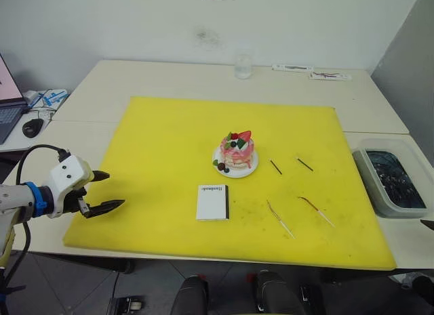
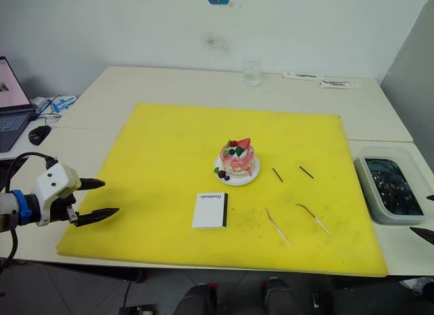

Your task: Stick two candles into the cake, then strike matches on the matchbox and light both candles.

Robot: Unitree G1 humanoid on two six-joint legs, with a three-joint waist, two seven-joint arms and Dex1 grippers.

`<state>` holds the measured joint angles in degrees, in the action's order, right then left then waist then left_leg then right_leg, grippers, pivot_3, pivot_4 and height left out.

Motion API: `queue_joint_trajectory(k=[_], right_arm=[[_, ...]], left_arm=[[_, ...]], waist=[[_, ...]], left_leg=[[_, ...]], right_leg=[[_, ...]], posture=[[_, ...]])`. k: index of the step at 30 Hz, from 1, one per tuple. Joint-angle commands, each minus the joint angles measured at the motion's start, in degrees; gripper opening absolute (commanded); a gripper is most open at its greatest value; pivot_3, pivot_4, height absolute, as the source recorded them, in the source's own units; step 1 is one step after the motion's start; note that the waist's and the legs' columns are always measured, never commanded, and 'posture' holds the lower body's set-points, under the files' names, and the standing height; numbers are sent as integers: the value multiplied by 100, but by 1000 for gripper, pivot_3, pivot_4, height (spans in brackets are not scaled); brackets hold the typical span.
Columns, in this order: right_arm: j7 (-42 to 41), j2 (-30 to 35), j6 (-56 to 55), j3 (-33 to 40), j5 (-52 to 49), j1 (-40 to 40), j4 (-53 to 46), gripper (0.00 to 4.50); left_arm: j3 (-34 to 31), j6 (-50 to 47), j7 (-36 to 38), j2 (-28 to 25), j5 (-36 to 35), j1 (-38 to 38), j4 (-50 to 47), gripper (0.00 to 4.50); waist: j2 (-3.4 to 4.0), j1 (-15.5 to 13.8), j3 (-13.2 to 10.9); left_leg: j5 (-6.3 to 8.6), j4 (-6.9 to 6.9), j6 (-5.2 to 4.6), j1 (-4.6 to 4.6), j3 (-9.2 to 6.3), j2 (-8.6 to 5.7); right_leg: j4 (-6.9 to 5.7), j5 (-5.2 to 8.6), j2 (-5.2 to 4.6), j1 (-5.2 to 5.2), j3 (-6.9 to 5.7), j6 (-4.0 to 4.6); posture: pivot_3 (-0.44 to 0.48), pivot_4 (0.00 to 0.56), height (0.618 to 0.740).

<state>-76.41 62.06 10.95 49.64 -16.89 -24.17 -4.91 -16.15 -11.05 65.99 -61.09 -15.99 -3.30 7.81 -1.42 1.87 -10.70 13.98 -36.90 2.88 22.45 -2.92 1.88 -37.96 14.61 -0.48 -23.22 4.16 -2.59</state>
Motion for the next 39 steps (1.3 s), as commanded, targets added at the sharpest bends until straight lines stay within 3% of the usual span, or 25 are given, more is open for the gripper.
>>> queue_joint_trajectory(k=[1, 4, 13, 21, 28, 39], right_arm=[[2, 22, -49, 159, -10, 30, -73, 4048], [31, 32, -38, 129, -29, 83, -68, 4048], [168, 47, 605, 99, -396, 419, -668, 4048], [901, -381, 2302, -104, -1449, 427, -2739, 4048], [2499, -1194, 3541, -907, -1297, -209, -4500, 4048], [3503, -1401, 3357, -2433, -591, 96, -4174, 4048]], left_arm=[[-215, 21, 48, 0, -157, -39, -47, 4500], [-290, -159, 62, 69, -375, -30, -168, 4500], [-332, -1733, -48, 393, -1558, 295, -1939, 4500], [409, -2389, -142, 602, -2218, 249, -3694, 4500], [1093, -2918, -371, 948, -2875, -360, -4423, 4500], [1558, -3032, -531, 1193, -2936, -869, -4373, 4500]], waist=[[0, 0, 0], [0, 0, 0], [0, 0, 0], [0, -6, 0], [-2, -22, 3], [-3, -1, 3]], left_leg=[[0, 0, 0, 0, 0, 0], [0, 0, 0, 0, 0, 0], [0, -3, 0, 0, -1, 1], [0, -4, 0, 2, -9, 1], [-1, -12, 1, 10, -15, -1], [-2, -14, -1, 3, -13, -1]], right_leg=[[0, 0, 0, 0, 0, 0], [0, 0, 0, 0, 0, 0], [-5, -1, 0, 2, 0, -2], [-4, -1, 3, 4, -1, -2], [-3, -3, 5, 4, -2, -6], [-4, -6, 6, 4, 2, -9]], posture=[[0, 150, 740], [0, 150, 740], [0, 150, 740], [0, 150, 740], [0, 150, 740], [0, 150, 740]])
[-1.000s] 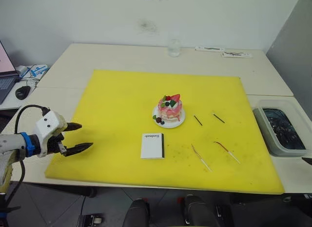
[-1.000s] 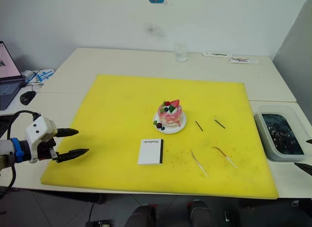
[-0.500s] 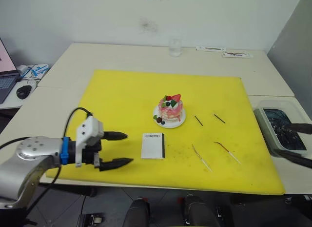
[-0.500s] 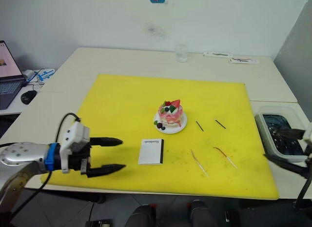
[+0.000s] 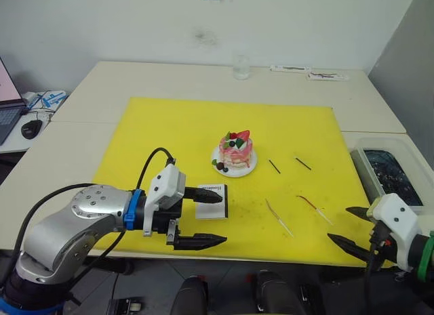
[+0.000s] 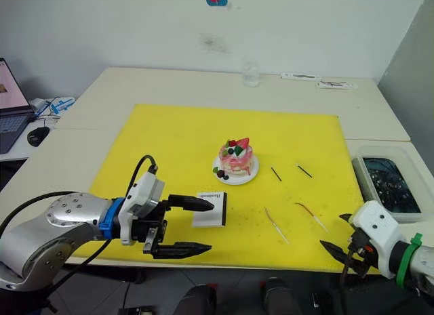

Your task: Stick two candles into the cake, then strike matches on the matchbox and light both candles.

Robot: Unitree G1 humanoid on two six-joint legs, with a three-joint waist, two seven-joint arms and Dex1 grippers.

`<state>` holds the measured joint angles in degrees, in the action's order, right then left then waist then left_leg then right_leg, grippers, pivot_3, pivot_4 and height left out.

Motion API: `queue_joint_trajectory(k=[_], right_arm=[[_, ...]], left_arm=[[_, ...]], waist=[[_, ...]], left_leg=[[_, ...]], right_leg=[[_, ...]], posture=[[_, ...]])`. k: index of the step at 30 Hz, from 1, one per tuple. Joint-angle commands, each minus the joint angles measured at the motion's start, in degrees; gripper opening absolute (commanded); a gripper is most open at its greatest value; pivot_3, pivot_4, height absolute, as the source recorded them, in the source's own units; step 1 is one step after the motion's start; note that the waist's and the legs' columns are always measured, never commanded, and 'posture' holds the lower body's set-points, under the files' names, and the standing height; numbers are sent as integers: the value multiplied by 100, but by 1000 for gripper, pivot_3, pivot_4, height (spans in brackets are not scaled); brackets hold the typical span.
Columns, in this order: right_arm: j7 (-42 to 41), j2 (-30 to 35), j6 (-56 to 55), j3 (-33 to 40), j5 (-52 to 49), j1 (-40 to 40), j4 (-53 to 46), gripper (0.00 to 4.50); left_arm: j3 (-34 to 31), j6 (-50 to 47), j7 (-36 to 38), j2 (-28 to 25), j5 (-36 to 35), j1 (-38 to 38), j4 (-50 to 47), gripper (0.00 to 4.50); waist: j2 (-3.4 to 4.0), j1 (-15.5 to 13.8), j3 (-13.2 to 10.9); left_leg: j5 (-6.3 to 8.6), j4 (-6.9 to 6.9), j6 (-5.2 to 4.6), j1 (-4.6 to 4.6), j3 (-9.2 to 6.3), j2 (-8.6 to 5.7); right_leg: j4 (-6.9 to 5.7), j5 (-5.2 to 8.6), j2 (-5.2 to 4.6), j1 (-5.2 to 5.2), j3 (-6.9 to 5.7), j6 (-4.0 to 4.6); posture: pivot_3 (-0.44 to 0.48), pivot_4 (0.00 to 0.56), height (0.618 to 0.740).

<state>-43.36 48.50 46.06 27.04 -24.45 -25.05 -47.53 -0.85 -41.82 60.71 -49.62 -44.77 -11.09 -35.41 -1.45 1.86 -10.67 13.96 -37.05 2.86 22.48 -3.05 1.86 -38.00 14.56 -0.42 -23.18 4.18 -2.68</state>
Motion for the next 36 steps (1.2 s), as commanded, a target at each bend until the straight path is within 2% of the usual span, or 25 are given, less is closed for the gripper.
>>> queue_joint_trajectory(k=[1, 5, 14, 26, 32, 36], right_arm=[[251, -67, -152, -250, 184, 259, 148, 4048], [401, -25, -295, -580, 438, 517, 510, 4048], [413, -74, -489, -926, 683, 576, 952, 4048], [406, -69, -190, -1083, 598, 512, 738, 27], [300, -138, 103, -693, 146, 670, 560, 27], [34, -123, 461, 37, -611, 821, 366, 27]], left_arm=[[45, 55, -8, 53, -47, -96, -42, 4500], [74, 128, -57, 121, 27, -70, -14, 4500], [8, 195, -194, 189, 74, 18, -30, 4500], [25, 207, -328, 236, 116, 92, -30, 4500], [25, 75, -548, 267, 154, 137, 70, 4500], [-74, -157, -692, 279, 17, 138, 305, 4500]], waist=[[0, 1, 0], [0, -2, 0], [0, -4, 0], [-1, -5, 0], [-1, -7, 0], [-1, -7, 0]], left_leg=[[0, 1, 0, 0, 0, 0], [0, 4, 0, 6, -1, 0], [0, 4, 0, 7, -3, 0], [0, 1, 0, 6, -4, 0], [0, 2, 0, 6, -4, 0], [0, 2, 0, 7, -4, -1]], right_leg=[[2, 0, 0, 0, 0, 0], [3, 2, 1, -3, -1, 4], [3, 3, 1, -3, -2, 6], [3, 2, 1, -1, -1, 4], [3, 2, 1, -2, -1, 4], [3, 2, 1, -2, -2, 4]], posture=[[0, 150, 740], [0, 150, 740], [0, 150, 740], [0, 150, 740], [0, 150, 740], [0, 150, 740]])
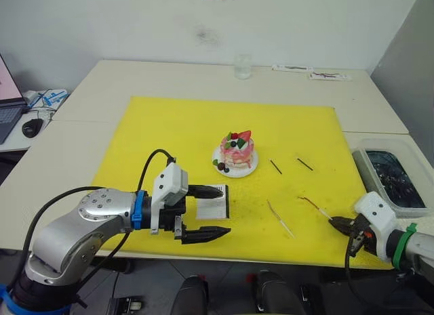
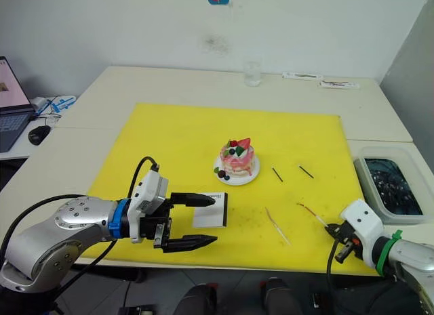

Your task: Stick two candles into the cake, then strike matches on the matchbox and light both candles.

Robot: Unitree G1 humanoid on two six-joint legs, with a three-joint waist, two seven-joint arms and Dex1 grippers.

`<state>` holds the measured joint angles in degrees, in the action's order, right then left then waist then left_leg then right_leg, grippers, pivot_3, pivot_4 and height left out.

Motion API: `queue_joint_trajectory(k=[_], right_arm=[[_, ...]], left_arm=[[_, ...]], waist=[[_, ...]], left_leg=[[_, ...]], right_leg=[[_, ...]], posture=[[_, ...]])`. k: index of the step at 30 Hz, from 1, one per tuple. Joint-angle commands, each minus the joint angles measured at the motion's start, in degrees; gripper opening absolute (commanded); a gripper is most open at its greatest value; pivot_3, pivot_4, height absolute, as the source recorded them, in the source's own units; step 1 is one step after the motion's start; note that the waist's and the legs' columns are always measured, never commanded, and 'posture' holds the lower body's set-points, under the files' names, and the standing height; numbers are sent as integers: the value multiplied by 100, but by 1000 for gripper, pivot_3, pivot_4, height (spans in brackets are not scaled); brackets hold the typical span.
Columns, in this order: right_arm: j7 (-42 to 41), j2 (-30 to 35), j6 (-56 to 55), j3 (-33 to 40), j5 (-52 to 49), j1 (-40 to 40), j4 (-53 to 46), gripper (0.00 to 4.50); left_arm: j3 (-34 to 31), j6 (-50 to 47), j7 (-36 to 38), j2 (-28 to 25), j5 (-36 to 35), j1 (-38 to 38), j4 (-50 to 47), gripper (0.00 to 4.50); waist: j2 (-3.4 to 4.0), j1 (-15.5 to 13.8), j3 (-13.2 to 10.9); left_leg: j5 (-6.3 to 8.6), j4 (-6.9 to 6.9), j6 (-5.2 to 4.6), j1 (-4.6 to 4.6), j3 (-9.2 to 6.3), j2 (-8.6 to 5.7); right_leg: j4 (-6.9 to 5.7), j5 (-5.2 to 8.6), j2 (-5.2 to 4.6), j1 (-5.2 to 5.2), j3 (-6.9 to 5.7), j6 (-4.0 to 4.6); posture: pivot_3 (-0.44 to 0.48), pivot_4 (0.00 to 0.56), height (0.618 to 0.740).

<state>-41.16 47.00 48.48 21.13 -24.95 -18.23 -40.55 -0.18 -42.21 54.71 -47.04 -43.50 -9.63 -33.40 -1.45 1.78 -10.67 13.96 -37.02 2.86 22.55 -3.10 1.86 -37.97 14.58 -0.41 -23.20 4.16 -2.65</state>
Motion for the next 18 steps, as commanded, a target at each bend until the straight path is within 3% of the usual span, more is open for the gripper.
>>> queue_joint_trajectory(k=[1, 5, 10, 15, 18], right_arm=[[-236, 38, 320, 772, -771, 196, -375, 27], [-133, -51, 749, 1070, -1694, 704, -473, 27], [1589, -854, 1333, 637, -4694, 2583, 12, 27], [2983, -868, 1055, 14, -6562, 3316, 439, 27], [3507, -730, 815, -256, -7261, 3452, 517, 27]], left_arm=[[-155, -174, -124, 36, -155, -13, 157, 4500], [-249, -632, -299, 216, -665, -120, 298, 4500], [-399, -1558, -1634, 1491, -2619, -949, 820, 4500], [-474, -1588, -2900, 2491, -3862, -1435, 1285, 4500], [-543, -1499, -3428, 2820, -4344, -1599, 1392, 4500]], waist=[[0, 1, 0], [-1, 2, -1], [-4, 13, -7], [-3, 0, -5], [-3, -2, -5]], left_leg=[[0, 0, 0, 0, 0, 0], [0, 0, 0, 0, -3, 0], [-3, -9, -5, 6, -5, 0], [-8, -10, -12, 17, -19, -8], [-7, -8, -12, 32, -21, -10]], right_leg=[[0, 0, 0, 0, 0, 0], [-1, 0, 2, 0, -1, 0], [1, -12, 2, 3, 1, -17], [0, -20, 3, 3, 0, -25], [5, -29, 3, -6, -1, -42]], posture=[[0, 150, 740], [0, 150, 740], [0, 150, 740], [0, 150, 740], [0, 150, 740]])
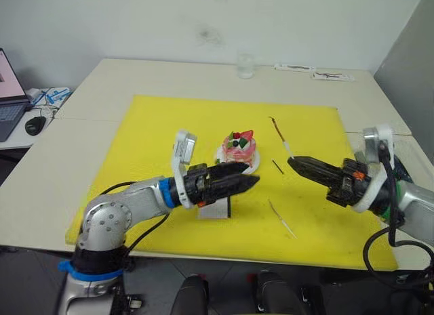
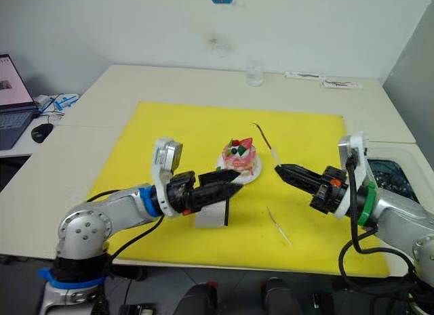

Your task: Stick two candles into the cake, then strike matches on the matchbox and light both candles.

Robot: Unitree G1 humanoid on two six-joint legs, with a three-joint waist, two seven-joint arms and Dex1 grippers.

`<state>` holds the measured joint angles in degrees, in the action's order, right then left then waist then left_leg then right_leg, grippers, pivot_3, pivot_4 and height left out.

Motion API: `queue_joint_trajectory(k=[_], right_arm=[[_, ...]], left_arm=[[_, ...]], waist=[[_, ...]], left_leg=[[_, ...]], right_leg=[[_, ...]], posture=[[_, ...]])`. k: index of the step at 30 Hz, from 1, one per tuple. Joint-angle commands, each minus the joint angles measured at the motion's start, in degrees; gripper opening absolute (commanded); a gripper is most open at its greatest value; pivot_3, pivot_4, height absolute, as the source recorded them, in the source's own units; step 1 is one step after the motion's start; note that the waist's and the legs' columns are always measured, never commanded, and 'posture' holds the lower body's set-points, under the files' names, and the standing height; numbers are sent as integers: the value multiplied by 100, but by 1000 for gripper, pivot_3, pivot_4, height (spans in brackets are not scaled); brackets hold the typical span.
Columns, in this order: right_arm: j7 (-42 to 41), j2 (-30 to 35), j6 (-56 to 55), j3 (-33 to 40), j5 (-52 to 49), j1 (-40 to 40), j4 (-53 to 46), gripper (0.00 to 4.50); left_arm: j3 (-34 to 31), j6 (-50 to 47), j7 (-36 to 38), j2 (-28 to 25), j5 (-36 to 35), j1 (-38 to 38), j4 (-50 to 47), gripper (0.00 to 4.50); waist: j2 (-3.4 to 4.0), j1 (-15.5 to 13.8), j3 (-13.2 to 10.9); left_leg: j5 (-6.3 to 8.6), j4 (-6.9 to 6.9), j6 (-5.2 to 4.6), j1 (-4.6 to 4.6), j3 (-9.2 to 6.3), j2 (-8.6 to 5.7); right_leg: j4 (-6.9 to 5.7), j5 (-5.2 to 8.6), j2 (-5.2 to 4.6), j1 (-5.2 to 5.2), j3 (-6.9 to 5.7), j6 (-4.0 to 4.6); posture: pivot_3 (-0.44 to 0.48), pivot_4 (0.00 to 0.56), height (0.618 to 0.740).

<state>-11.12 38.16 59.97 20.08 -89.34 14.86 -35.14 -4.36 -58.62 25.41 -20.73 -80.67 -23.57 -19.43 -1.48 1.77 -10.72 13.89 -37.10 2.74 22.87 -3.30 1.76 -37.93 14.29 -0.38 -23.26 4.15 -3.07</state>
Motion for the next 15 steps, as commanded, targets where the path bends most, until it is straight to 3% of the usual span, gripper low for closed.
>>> queue_joint_trajectory(k=[1, 15], right_arm=[[628, 202, -403, -248, -994, 169, -23, 27], [983, 685, -996, -948, -1799, 238, -154, 27]], left_arm=[[-149, 176, -646, 275, -850, -249, 25, 4500], [76, 412, -1329, 622, -1942, -310, 177, 4500]], waist=[[0, 0, 0], [2, -2, 1]], left_leg=[[0, 4, 0, 0, 0, 0], [-1, 2, -1, -5, -1, -3]], right_leg=[[1, 1, 0, 0, 0, 1], [1, -1, 1, 2, 2, -4]], posture=[[0, 150, 740], [0, 150, 740]])
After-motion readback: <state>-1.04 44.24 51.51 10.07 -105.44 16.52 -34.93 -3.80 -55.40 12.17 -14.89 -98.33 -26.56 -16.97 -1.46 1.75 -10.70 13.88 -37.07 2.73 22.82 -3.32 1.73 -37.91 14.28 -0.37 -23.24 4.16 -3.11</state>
